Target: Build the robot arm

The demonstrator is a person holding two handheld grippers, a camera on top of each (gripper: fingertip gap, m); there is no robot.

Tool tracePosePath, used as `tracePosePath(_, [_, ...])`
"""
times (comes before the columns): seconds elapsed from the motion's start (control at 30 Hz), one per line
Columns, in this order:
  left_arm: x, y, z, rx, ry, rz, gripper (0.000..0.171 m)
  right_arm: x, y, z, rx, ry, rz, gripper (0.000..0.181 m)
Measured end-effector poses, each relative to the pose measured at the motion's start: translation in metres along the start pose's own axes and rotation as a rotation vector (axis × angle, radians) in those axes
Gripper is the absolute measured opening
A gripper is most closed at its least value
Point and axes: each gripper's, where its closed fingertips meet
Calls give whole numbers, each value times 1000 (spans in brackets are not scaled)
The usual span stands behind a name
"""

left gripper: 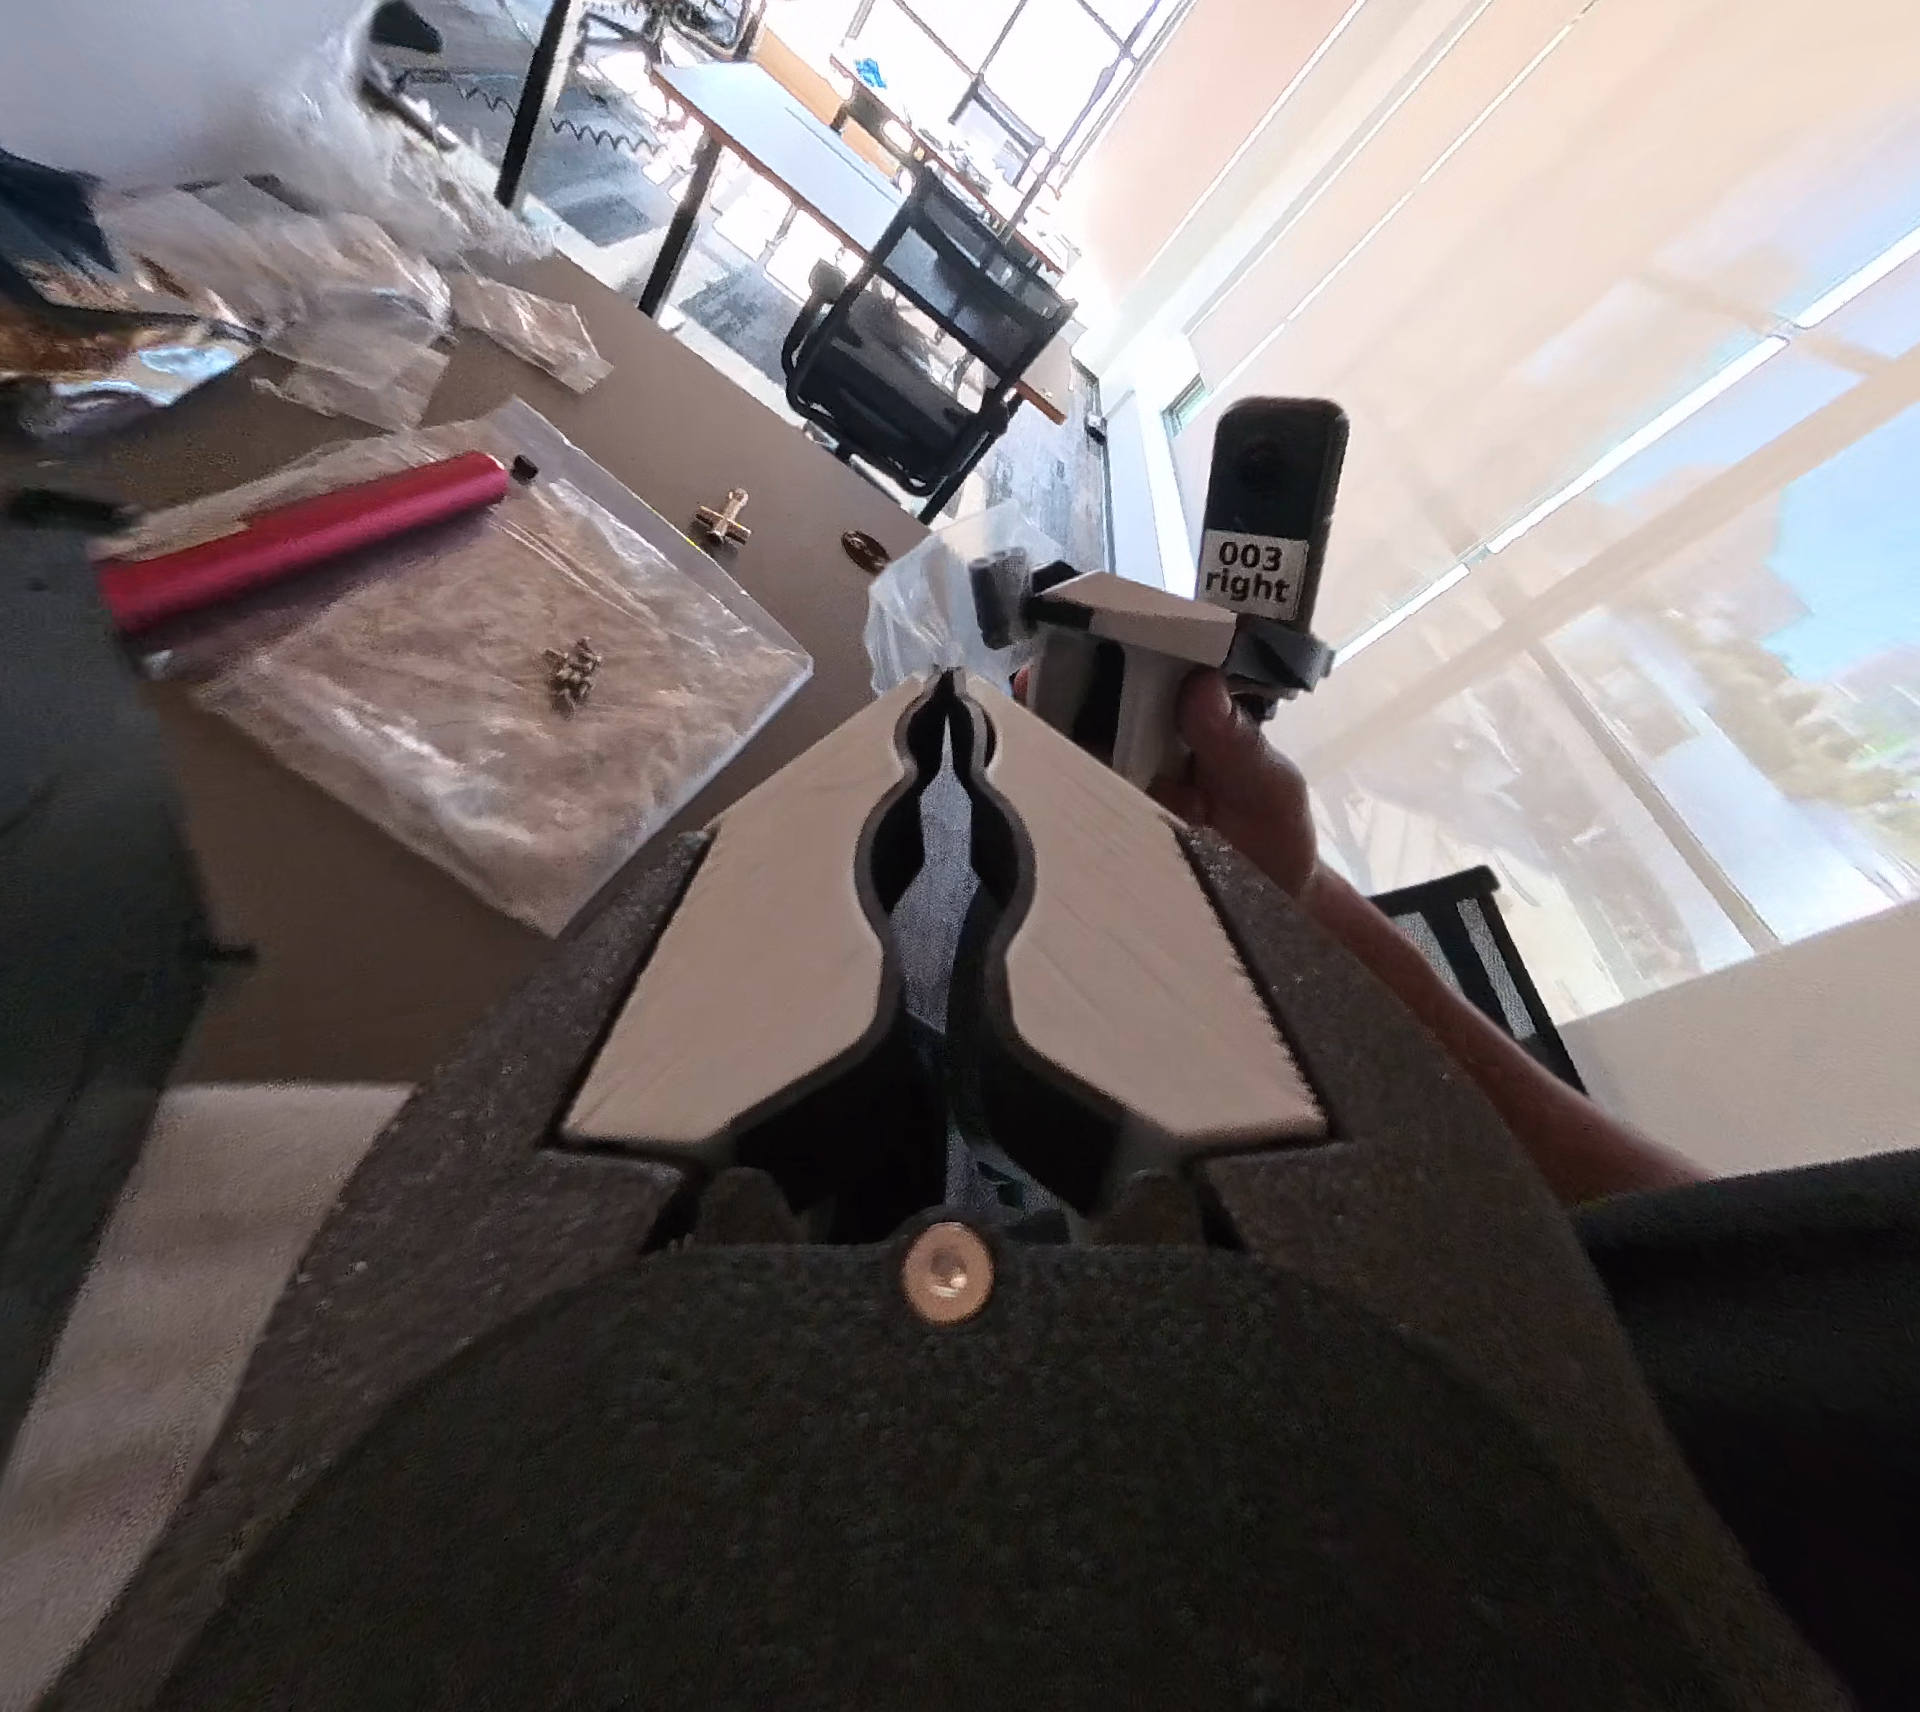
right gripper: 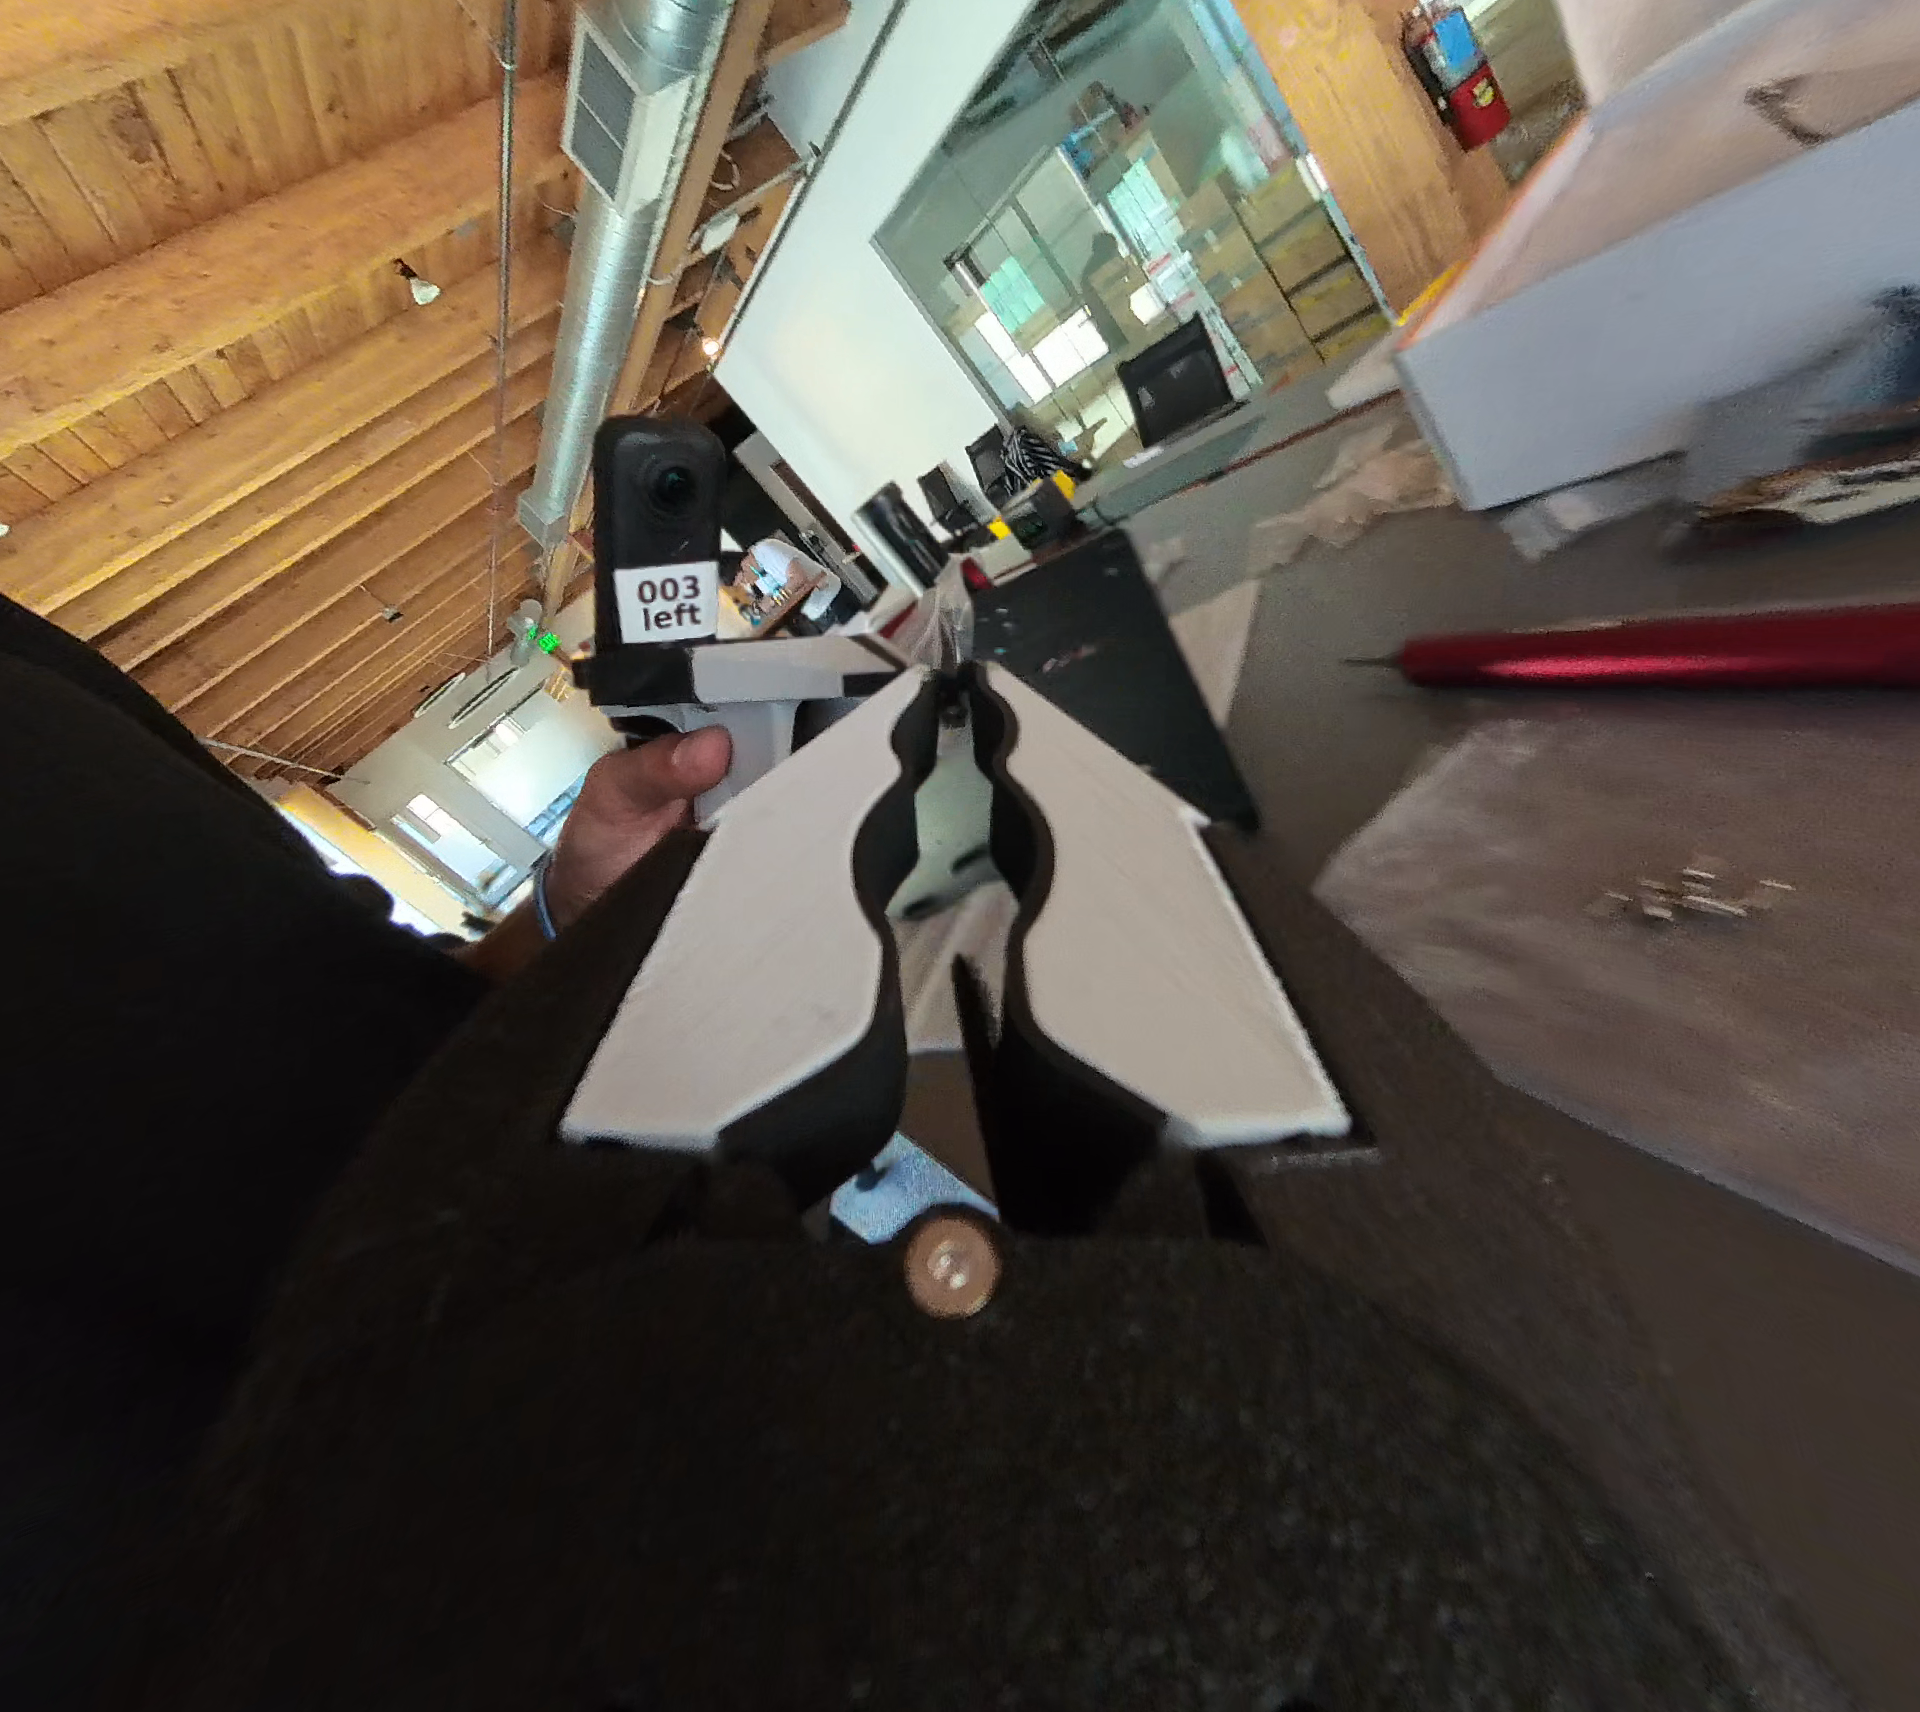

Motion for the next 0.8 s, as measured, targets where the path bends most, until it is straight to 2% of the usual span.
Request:
tracePosePath(0.1, [0,-46,14,-39,26,8,0,-3,23,-43,25,-22,71,5])
tracePosePath(0.2, [0,-91,40,-113,76,10,0,6,41,-93,81,-34,213,5])
tracePosePath(0.3, [5,-127,80,-265,98,27,1,20,50,-138,150,-18,389,5])
tracePosePath(0.33, [7,-135,91,-317,101,31,6,24,51,-151,166,-5,446,5])
tracePosePath(0.37, [9,-141,100,-361,104,33,18,27,52,-162,186,11,503,5])
tracePosePath(0.5, [13,-136,121,-539,29,26,41,36,48,-183,160,88,697,5])
tracePosePath(0.67, [7,-125,117,-623,-175,-4,56,41,38,-189,105,218,862,5])
tracePosePath(0.8, [-3,-136,122,-715,-375,33,65,43,32,-181,28,240,926,5])
Point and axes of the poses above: each gripper's, where its closed fingertips meet, y back along the fingers, x out of its underside, z = x × y across the jaws, and after that the axes turned 15 degrees about y, right-handed
